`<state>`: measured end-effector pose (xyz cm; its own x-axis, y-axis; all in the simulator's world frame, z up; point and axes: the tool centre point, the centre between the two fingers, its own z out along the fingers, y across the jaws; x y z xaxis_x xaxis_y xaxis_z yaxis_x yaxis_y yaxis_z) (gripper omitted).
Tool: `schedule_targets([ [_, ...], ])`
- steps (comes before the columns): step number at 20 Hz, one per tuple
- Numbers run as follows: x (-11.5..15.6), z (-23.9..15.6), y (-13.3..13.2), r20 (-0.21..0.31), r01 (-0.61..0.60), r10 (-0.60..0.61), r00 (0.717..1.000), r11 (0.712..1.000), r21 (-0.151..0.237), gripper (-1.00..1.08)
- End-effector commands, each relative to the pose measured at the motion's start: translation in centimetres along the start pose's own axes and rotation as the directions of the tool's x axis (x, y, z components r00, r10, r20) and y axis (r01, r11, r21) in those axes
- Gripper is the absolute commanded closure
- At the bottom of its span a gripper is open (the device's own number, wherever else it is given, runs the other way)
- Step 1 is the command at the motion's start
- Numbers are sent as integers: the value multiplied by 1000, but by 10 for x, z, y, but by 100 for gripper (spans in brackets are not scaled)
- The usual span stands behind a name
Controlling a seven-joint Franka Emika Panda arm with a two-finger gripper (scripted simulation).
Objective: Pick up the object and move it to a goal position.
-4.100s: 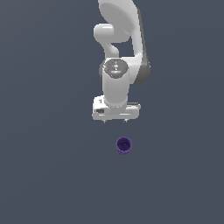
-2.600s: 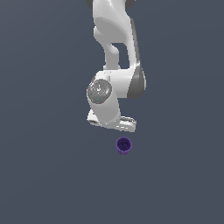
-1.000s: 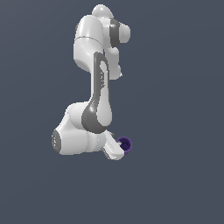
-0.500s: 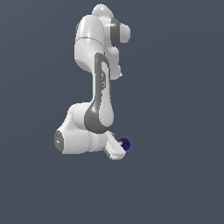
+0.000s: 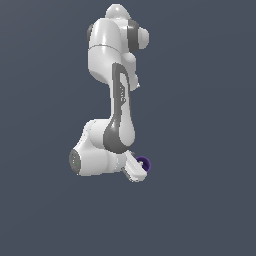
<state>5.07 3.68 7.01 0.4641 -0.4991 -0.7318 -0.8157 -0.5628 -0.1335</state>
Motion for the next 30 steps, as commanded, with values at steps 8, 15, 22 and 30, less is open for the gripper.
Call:
schedule_targets([
  [8,0,1,0,0,0,0,1000,1000,1,108],
  [15,-1,1,0,0,0,0,1000,1000,1,108],
  [22,-8,2,4,0,0,0,1000,1000,1,108],
  [30,-27,5,17,0,0,0,1000,1000,1,108],
])
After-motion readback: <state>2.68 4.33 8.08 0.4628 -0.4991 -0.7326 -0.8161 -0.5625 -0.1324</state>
